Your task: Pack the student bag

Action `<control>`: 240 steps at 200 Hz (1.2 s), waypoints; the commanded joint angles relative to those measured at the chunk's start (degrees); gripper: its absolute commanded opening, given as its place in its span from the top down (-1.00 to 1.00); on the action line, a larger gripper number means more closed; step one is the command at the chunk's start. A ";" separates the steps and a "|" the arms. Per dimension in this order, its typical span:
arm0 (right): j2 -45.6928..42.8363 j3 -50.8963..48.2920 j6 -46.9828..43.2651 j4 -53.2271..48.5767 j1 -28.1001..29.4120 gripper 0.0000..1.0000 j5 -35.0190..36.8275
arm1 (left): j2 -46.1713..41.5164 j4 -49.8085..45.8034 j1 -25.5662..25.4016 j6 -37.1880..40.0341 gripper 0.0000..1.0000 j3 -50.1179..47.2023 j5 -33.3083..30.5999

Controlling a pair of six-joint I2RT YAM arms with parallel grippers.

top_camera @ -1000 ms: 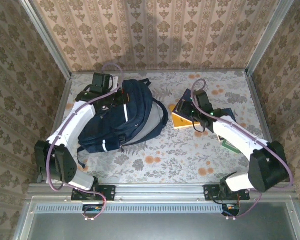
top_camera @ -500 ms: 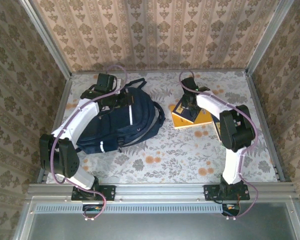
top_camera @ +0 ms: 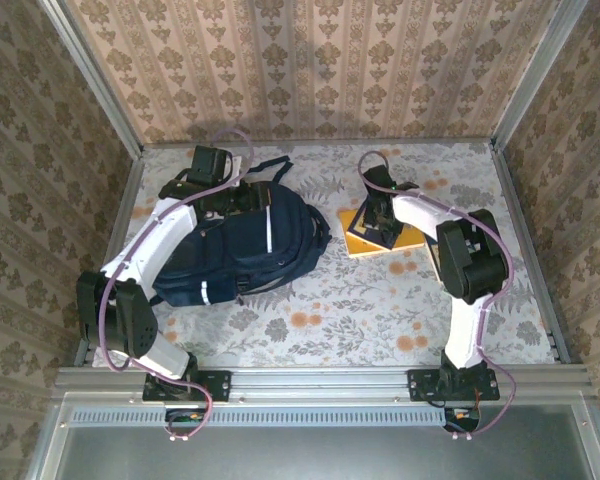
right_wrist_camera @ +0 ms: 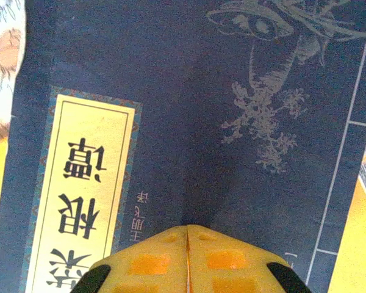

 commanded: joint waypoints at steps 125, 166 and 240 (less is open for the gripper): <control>-44.59 -37.29 11.30 2.90 0.41 0.09 -11.32 | 10.54 -6.22 -18.13 2.71 -0.09 11.85 2.27; -50.46 -45.26 16.31 6.00 -7.82 -0.05 -13.14 | 19.41 -9.44 -25.18 1.81 -0.13 18.18 3.03; -45.35 -49.05 15.91 10.79 -10.74 0.01 -17.77 | 36.02 -9.21 -30.25 3.49 -0.15 25.64 9.04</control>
